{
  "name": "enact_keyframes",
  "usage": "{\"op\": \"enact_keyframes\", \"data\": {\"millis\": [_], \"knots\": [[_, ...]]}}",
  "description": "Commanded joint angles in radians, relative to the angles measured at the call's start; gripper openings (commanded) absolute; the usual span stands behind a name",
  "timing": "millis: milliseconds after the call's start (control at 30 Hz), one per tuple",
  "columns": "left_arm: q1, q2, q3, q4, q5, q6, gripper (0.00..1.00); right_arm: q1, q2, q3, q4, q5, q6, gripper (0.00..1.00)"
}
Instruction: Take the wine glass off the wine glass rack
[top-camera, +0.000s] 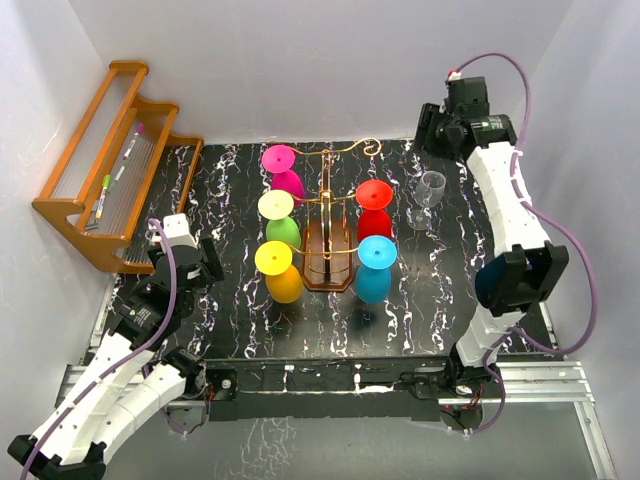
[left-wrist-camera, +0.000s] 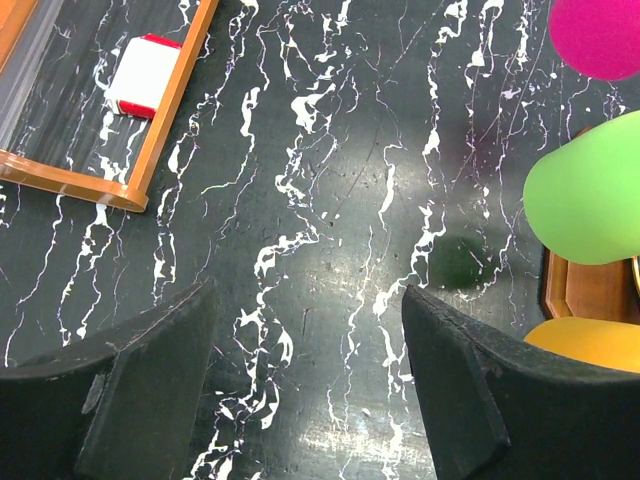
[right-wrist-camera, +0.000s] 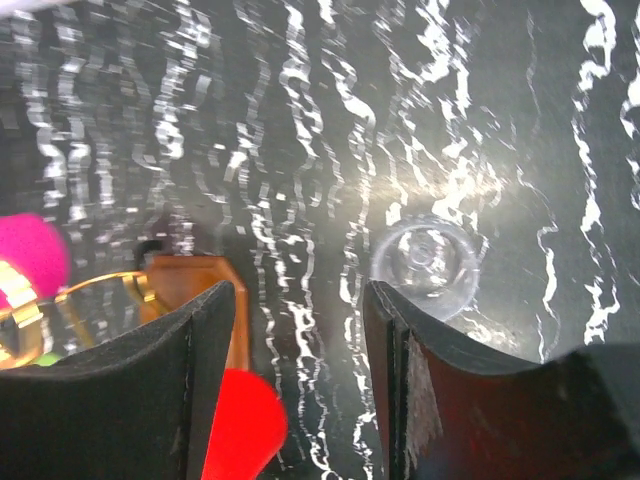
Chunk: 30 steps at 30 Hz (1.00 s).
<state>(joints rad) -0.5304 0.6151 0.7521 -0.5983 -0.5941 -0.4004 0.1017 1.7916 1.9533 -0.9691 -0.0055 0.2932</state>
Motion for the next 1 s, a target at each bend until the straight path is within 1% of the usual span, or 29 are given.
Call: {"op": "enact_keyframes", "data": {"millis": [0,100,167,200,300,333,367,433,500,600,733,900,967], "knots": [[-0.002,0.002,-0.014,0.025,-0.036,-0.003,0.72,-0.005,-0.129,0.108,0.046,-0.210,0.008,0.59],[-0.002,0.024,-0.009,0.016,-0.034,-0.014,0.73,0.000,-0.129,0.133,0.142,-0.414,0.045,0.60],[-0.001,0.033,-0.009,0.012,-0.028,-0.018,0.73,0.034,-0.077,0.209,0.171,-0.505,0.075,0.58],[-0.002,0.035,-0.007,0.010,-0.025,-0.018,0.73,0.067,-0.025,0.271,0.161,-0.524,0.079,0.58],[-0.001,0.032,-0.004,0.002,-0.036,-0.025,0.73,0.188,0.117,0.488,0.095,-0.519,0.088,0.57],[-0.001,0.027,-0.004,0.000,-0.040,-0.027,0.73,0.226,0.148,0.528,0.098,-0.520,0.098,0.56],[-0.002,0.022,-0.005,0.000,-0.042,-0.028,0.73,0.257,0.167,0.542,0.116,-0.520,0.115,0.56],[-0.001,0.011,-0.007,-0.001,-0.046,-0.030,0.73,0.304,0.178,0.500,0.185,-0.523,0.150,0.55],[0.000,0.003,-0.010,0.001,-0.049,-0.031,0.74,0.337,0.185,0.467,0.232,-0.519,0.180,0.54],[0.000,0.005,-0.011,0.002,-0.047,-0.032,0.74,0.386,0.224,0.478,0.240,-0.495,0.203,0.52],[-0.001,0.020,-0.010,0.002,-0.036,-0.029,0.74,0.446,0.266,0.510,0.178,-0.364,0.207,0.50],[-0.001,0.022,-0.010,0.002,-0.036,-0.029,0.74,0.473,0.257,0.437,0.150,-0.232,0.244,0.49],[-0.001,0.018,-0.009,0.005,-0.036,-0.028,0.74,0.484,0.258,0.431,0.135,-0.188,0.252,0.49]]}}
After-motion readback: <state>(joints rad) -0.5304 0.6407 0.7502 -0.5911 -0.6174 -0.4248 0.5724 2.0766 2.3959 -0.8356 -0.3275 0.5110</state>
